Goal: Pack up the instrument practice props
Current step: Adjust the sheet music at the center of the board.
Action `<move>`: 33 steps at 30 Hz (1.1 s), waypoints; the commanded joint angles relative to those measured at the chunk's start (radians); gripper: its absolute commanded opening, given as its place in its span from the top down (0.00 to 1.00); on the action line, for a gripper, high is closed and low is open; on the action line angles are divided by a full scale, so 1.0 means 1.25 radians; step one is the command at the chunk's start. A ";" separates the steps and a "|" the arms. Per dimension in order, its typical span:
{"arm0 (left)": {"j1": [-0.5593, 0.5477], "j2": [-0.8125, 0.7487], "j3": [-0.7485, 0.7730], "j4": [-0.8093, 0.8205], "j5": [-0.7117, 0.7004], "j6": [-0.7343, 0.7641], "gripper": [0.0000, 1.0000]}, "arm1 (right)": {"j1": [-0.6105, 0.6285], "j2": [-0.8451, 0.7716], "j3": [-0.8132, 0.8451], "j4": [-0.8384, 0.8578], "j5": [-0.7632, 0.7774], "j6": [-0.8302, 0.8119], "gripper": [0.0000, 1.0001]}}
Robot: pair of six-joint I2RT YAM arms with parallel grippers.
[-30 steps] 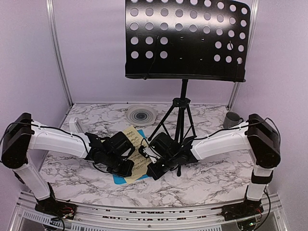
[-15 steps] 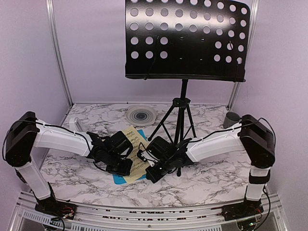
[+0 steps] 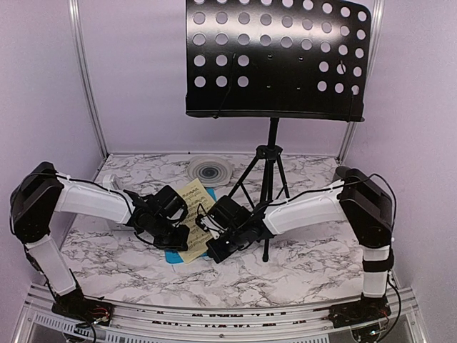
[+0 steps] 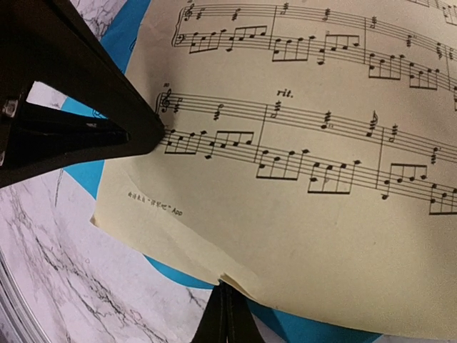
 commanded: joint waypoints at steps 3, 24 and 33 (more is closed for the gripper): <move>0.045 0.037 -0.011 0.005 -0.001 0.040 1.00 | -0.023 0.047 0.041 -0.047 0.016 -0.026 1.00; 0.064 -0.174 0.029 -0.119 -0.066 0.041 0.96 | -0.014 -0.132 -0.009 0.010 -0.061 -0.071 1.00; 0.056 -0.362 -0.076 -0.194 -0.194 -0.023 0.82 | -0.013 -0.155 -0.032 0.041 -0.067 -0.059 1.00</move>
